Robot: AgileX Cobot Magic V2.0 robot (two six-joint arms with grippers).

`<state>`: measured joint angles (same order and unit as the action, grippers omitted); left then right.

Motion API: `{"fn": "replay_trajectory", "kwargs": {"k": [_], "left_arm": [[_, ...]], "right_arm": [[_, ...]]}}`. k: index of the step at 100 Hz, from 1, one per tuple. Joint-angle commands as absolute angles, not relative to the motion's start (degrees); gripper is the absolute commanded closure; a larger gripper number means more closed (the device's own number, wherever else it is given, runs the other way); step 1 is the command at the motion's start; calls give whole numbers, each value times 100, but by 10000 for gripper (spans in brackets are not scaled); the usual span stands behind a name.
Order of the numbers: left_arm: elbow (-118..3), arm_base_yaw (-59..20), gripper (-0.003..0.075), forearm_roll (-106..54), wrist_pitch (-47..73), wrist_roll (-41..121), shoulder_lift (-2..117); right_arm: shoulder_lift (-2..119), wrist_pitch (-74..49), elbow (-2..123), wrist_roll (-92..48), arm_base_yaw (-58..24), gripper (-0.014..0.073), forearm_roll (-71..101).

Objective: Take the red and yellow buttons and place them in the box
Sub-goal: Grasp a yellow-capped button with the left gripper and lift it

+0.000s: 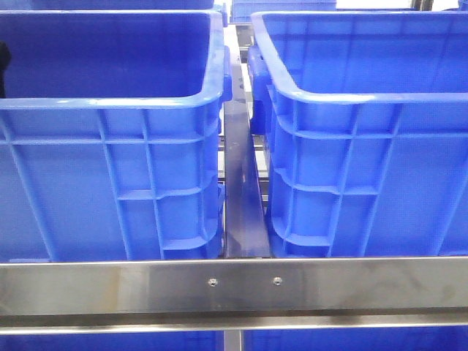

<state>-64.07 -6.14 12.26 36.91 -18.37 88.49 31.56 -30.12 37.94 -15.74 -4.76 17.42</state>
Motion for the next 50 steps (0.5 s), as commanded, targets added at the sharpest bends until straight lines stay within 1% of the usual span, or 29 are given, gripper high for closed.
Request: {"fn": "replay_trajectory", "kwargs": {"k": [1, 27, 50], "left_arm": [[-6601, -603, 121, 1285, 3188, -1838, 8785], [-6601, -286, 121, 1065, 2981, -1838, 9012], [-6601, -263, 121, 1037, 2915, -1706, 9177]], "right_arm": [[3159, -2622, 3939, -1616, -478, 662, 1763], [3159, -2628, 3939, -1616, -478, 662, 1763], [3166, -2611, 3939, -1616, -478, 662, 1763]]}}
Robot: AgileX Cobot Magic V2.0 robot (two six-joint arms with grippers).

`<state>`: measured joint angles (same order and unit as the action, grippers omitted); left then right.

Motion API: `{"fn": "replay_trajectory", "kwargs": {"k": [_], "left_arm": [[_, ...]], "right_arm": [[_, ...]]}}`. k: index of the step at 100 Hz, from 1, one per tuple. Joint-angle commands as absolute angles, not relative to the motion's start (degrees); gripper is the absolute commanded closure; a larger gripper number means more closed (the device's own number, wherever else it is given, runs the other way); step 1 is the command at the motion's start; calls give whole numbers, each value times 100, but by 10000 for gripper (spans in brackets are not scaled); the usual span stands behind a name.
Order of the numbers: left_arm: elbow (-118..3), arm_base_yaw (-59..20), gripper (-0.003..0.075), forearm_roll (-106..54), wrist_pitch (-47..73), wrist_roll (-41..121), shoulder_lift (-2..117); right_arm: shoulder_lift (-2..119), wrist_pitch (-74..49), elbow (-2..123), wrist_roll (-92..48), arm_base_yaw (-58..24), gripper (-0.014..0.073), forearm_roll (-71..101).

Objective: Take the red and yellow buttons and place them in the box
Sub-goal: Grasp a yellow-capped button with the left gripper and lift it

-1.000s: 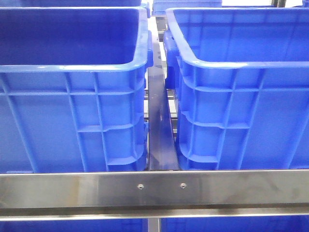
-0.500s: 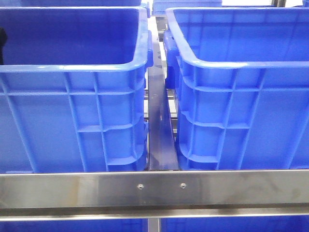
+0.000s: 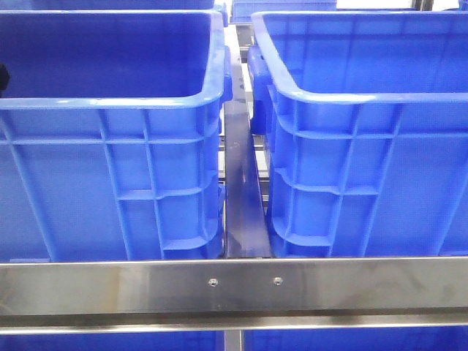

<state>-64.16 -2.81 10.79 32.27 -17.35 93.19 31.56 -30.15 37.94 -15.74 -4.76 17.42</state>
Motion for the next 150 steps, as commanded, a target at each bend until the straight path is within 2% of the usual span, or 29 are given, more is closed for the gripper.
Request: {"fn": "replay_trajectory", "kwargs": {"k": [1, 51, 88, 98, 119, 130, 141, 150], "left_arm": [[-6601, -263, 121, 1018, 2903, -1706, 9188], [-6612, -263, 121, 1021, 2585, -1706, 9432], [-6895, -263, 130, 984, 2783, -1706, 9629], [-6931, -263, 213, 980, 2876, -1706, 9629], [-6931, -263, 530, 980, 3013, -1706, 9629], [-6931, -263, 657, 980, 3082, -1695, 9629], [-6931, -263, 740, 980, 3135, -1644, 9614], [-6931, -273, 739, 980, 3226, -1499, 9529]], "right_arm": [[3172, -2611, 3939, -1616, -478, 662, 1763], [3178, -2611, 3939, -1616, -478, 662, 1763], [3178, -2611, 3939, -1616, -478, 662, 1763], [3178, -2611, 3939, -1616, -478, 662, 1763], [3178, -2606, 3939, -1616, -478, 662, 1763], [3178, -2606, 3939, -1616, -478, 662, 1763], [3178, -2606, 3939, -1616, -478, 662, 1763], [3178, -2606, 3939, -1616, -478, 662, 1763]]}}
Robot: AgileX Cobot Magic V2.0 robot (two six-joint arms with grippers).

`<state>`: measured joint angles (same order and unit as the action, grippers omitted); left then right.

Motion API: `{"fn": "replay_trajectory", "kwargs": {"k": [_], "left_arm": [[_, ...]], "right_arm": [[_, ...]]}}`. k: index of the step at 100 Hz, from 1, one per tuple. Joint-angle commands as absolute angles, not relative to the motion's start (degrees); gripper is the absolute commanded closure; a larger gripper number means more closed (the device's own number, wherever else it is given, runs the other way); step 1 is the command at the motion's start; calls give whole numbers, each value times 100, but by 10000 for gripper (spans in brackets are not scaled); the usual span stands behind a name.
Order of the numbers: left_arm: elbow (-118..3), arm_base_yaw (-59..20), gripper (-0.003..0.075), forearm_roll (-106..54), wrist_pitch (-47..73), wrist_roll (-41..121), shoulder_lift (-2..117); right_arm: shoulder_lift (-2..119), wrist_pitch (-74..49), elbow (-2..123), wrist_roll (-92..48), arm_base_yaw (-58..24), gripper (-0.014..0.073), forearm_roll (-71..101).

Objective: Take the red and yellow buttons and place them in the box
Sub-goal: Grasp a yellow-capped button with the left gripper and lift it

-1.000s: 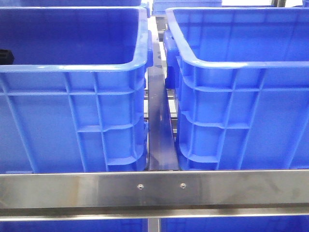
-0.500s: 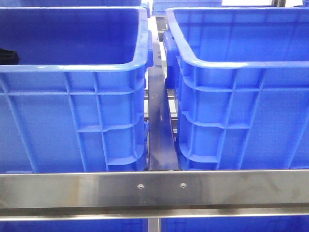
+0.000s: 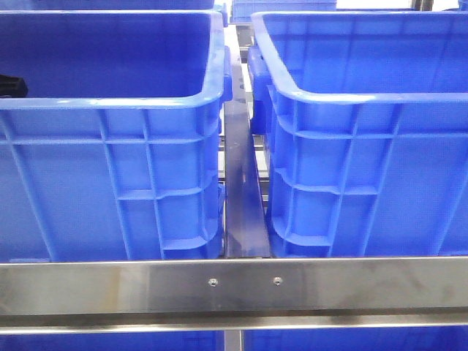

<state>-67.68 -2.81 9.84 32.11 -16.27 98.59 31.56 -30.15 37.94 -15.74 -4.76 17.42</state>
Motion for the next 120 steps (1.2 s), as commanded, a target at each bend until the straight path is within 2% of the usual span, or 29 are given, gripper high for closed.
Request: {"fn": "replay_trajectory", "kwargs": {"k": [1, 59, 90, 120], "left_arm": [[-6931, -273, 739, 980, 3236, -1488, 9511], [-6906, -453, 739, 865, 4050, -1206, 7488], [-6571, -1493, 739, 865, 4079, -1087, 6441], [-6471, -2492, 739, 839, 4166, -1087, 5940]], "right_arm": [[3178, -2606, 3939, -1616, -478, 662, 1763], [3178, -2606, 3939, -1616, -478, 662, 1763], [3178, -2606, 3939, -1616, -478, 662, 1763], [3178, -2695, 3939, -1616, -478, 646, 1763]]}}
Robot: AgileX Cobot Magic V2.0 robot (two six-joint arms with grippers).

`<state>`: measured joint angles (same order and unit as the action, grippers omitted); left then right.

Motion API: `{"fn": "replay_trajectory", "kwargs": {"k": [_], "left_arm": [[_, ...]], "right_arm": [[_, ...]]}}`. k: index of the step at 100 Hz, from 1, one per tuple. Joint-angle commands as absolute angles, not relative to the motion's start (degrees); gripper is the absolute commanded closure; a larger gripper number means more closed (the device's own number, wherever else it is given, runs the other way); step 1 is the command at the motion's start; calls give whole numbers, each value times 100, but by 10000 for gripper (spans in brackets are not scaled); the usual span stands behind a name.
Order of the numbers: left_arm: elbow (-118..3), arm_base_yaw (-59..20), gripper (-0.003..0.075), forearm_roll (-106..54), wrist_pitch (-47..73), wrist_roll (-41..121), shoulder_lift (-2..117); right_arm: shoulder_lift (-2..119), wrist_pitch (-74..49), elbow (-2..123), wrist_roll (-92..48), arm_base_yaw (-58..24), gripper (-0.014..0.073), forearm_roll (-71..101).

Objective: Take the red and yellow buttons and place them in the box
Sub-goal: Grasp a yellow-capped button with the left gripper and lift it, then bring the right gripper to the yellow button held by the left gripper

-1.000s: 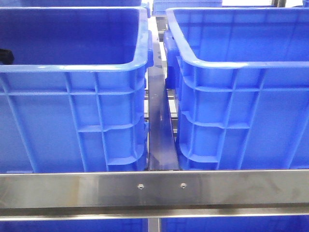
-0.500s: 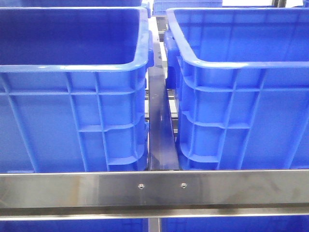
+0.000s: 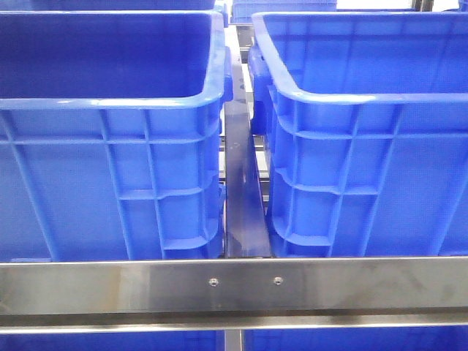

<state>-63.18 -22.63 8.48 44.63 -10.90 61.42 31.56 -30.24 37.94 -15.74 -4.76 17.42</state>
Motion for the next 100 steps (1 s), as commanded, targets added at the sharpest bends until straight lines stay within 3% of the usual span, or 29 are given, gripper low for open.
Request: {"fn": "replay_trajectory", "kwargs": {"k": [1, 13, 32, 44, 78, 100], "left_arm": [[-6471, -2531, 739, 839, 4166, -1087, 5933], [-6471, -2857, 739, 839, 4205, -1078, 5864], [-6471, -3241, 739, 839, 4238, -1057, 5867], [-6471, -3318, 739, 839, 4248, -1057, 5867], [-6471, -3318, 739, 839, 4248, -1057, 5867], [-6471, -3318, 739, 839, 4248, -1057, 5867]], "right_arm": [[3178, -2702, 3939, -1616, -478, 643, 1763], [3178, -2831, 3939, -1616, -478, 524, 1774], [3178, -2908, 3939, -1616, -478, 187, 1969], [3178, -2914, 3939, -1616, -478, 48, 2655], [3849, -3154, 3958, -2607, -478, 32, 6054], [5028, -4229, 3958, -4772, -484, 32, 9433]]}}
